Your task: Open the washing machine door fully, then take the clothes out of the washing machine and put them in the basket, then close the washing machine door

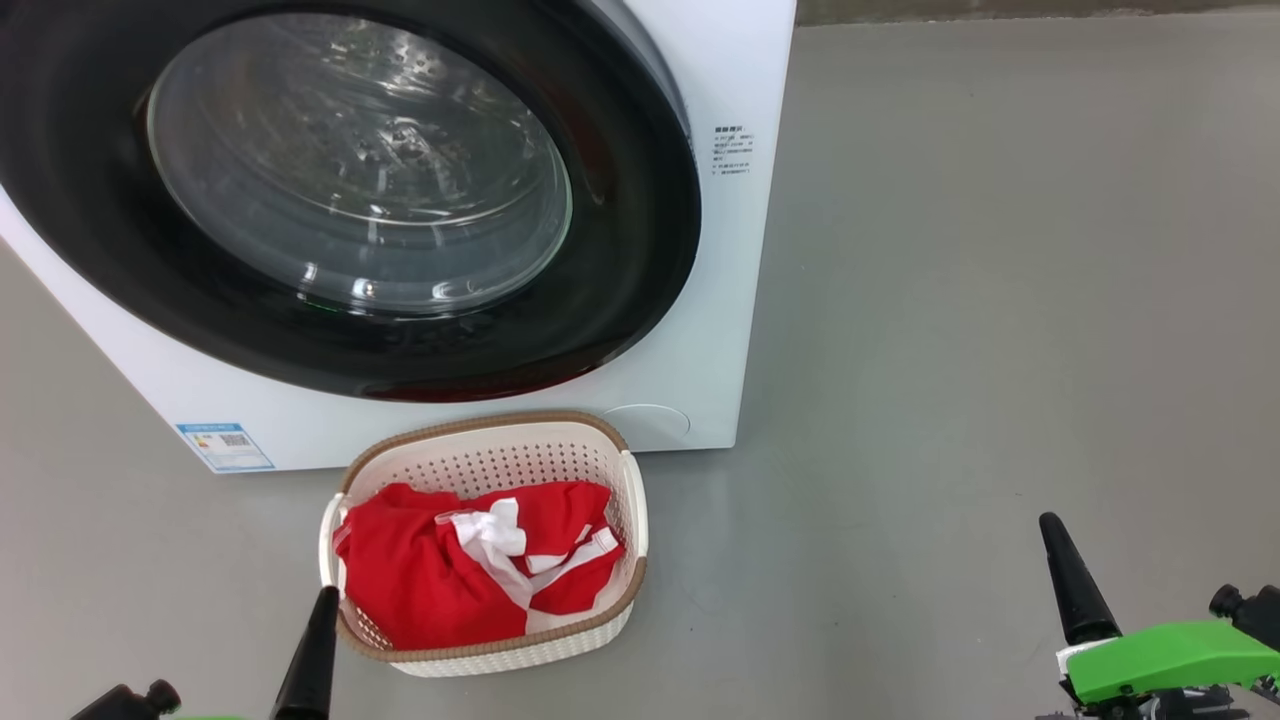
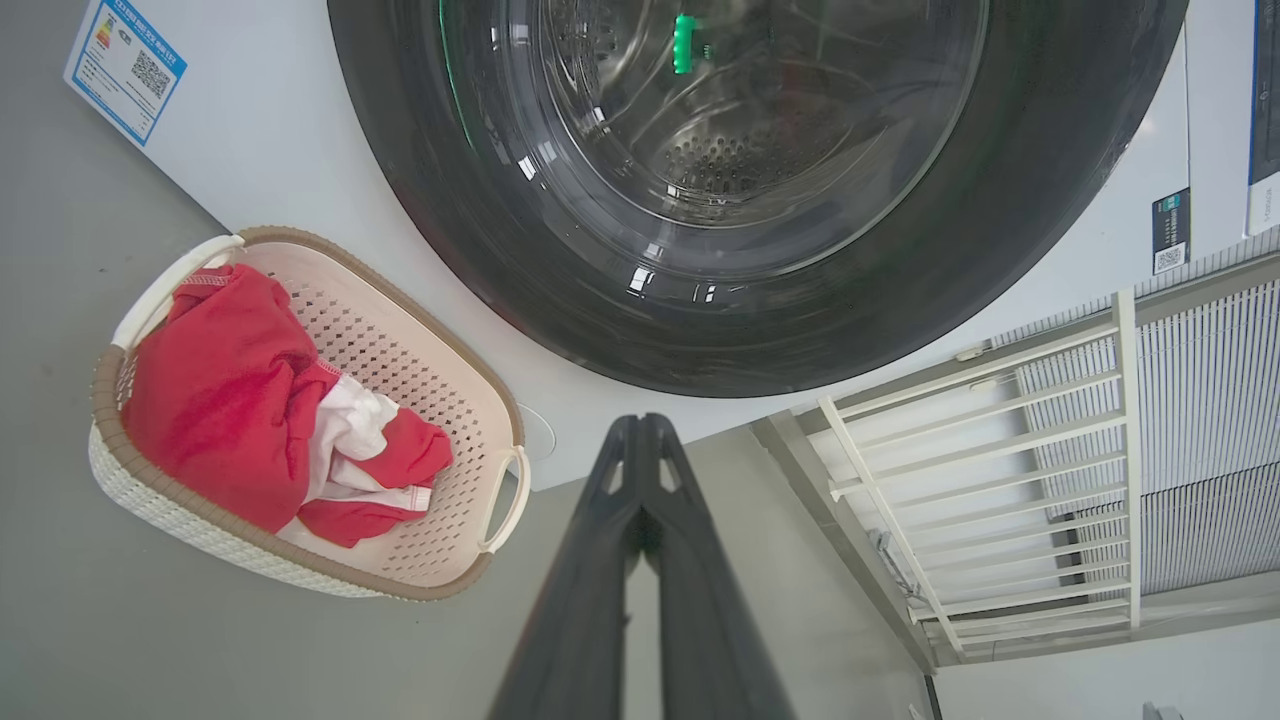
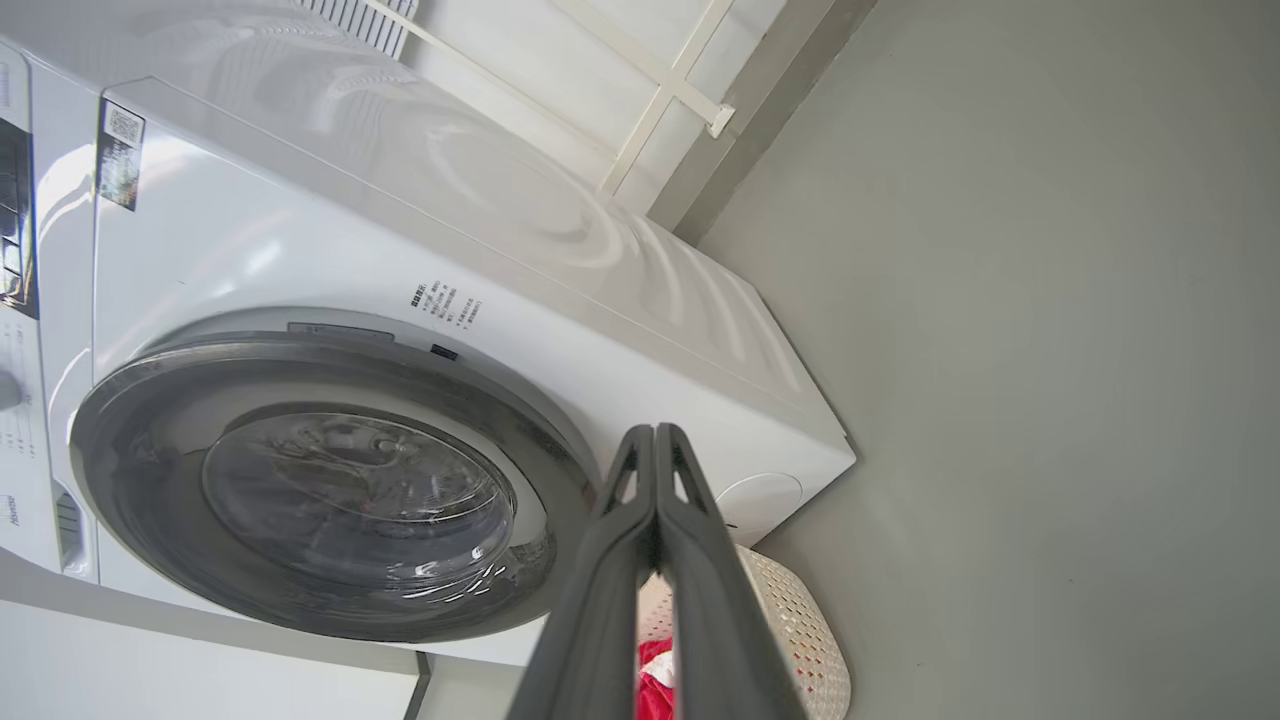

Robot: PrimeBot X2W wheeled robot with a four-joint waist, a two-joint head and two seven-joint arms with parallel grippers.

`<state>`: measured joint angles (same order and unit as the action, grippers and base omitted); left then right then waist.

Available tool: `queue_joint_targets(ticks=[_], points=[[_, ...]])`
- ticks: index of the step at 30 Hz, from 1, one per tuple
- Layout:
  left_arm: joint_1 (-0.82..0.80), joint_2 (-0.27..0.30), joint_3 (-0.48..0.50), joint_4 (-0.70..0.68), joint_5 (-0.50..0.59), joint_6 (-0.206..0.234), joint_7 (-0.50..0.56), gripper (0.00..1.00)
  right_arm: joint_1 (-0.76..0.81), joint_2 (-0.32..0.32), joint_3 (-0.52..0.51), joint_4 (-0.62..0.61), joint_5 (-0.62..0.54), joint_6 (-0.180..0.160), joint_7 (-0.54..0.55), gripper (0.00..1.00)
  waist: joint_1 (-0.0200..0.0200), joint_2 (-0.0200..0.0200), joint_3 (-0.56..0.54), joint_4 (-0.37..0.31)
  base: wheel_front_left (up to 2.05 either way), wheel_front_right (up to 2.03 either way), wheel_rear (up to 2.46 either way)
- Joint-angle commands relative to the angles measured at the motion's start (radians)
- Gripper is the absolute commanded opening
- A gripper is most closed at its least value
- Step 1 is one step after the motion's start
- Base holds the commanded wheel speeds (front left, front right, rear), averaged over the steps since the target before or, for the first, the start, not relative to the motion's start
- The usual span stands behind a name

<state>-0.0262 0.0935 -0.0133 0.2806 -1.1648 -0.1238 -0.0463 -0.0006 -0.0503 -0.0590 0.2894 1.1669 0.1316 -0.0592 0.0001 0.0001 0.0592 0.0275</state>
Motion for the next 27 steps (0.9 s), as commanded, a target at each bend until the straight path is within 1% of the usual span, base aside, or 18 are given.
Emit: queue_joint_targets(ticks=[1, 27], points=[[-0.045, 0.007, 0.029, -0.028, -0.031, -0.004, 0.007, 0.00, -0.044, -0.016, 0.004, -0.030, 0.030, -0.001, 0.012, 0.00, -0.0001, -0.0001, -0.002, -0.001, 0.00, 0.00, 0.00], [-0.064, -0.010, 0.068, -0.033, -0.276, -0.006, 0.080, 0.00, -0.078, -0.021, -0.009, -0.039, 0.277, -0.001, 0.086, 0.00, -0.0001, -0.0001, -0.032, -0.016, 0.00, 0.00, 0.00]])
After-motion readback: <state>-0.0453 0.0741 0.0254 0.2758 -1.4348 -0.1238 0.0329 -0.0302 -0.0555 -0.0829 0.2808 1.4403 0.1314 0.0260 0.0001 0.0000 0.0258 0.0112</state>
